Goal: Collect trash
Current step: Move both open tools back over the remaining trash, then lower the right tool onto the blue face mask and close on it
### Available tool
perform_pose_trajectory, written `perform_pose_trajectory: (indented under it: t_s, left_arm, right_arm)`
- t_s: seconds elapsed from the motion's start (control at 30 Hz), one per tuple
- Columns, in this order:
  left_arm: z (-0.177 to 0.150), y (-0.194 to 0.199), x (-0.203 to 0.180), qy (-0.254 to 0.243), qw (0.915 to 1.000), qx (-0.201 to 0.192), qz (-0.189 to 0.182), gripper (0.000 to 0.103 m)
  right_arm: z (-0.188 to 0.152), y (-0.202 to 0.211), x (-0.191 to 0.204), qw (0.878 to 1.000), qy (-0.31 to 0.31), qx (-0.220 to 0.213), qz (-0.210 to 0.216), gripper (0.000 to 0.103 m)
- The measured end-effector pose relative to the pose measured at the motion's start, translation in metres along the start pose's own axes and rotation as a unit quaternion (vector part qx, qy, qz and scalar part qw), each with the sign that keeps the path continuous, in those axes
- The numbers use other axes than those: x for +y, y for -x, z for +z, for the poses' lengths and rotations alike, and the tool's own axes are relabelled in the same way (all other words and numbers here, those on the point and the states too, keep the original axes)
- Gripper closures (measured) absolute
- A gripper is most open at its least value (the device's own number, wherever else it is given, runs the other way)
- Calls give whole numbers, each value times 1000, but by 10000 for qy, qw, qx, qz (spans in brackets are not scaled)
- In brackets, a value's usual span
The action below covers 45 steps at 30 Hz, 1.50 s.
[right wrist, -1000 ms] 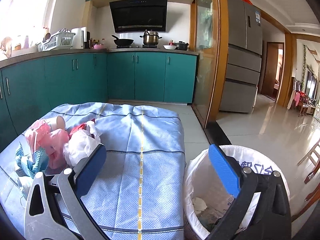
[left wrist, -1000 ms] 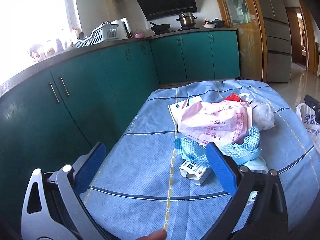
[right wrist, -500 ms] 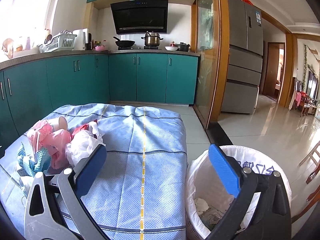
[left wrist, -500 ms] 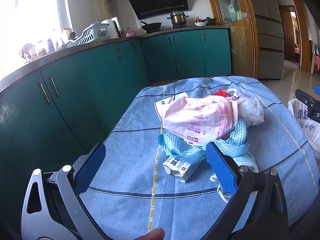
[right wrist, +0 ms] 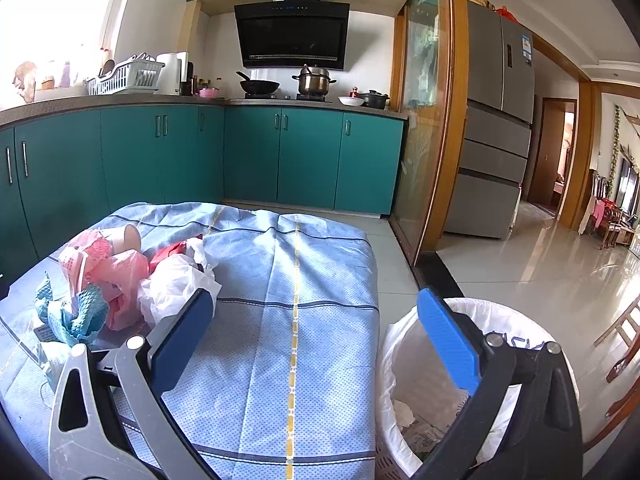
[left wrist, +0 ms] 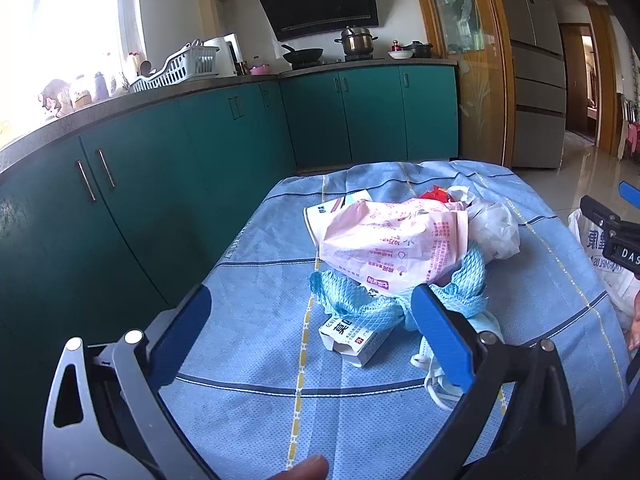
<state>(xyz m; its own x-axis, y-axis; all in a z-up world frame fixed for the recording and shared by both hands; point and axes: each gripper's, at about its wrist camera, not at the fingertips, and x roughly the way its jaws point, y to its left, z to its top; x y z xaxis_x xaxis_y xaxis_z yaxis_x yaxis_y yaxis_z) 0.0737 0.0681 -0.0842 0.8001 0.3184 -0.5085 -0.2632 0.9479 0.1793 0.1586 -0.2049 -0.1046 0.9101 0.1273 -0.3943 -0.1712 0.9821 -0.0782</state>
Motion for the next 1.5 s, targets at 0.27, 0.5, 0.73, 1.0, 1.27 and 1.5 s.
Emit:
perform_pose_trajectory:
  t_s: [0.27,0.5,0.73,1.0,1.27,1.5]
  left_arm:
    - [1,-7,5,61,9999,93,-48,3]
    - [0,-19,15,259,9990,367,-10,6]
    - [-1,-21,27,446,9980,439,124,9]
    - [-1,-24,38,611,9967,499,179,9]
    - [-2,-28,49,822,9947,584,186,9]
    - [-3,-33,47,802,9945,663,104,9]
  right_arm:
    - [1,1,6,9987,-15,98,492,3]
    - [-4,-8,55,9811,555,598,1757,3]
    - [-17,1,117,9502,1126,908,2761,3]
    - [-29,0,155,9374,1585,1263,2832,3]
    - [-28,-18,134,9426,955,1581,2782,42]
    - [-23,-28,110,9456,610,1637,2744,66]
